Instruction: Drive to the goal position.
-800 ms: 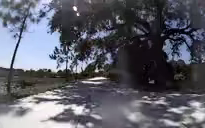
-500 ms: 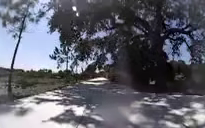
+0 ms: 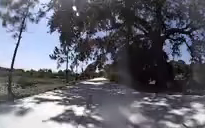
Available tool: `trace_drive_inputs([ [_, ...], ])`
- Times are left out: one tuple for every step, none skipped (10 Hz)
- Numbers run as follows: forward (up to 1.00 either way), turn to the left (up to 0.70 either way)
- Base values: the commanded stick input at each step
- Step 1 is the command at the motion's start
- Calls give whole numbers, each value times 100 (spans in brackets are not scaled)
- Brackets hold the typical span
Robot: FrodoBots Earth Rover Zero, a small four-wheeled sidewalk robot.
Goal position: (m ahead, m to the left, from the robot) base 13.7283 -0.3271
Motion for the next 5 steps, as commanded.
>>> trace_drive_inputs([
  [70,14],
  [70,14],
  [70,14],
  [70,14],
  [70,14],
])
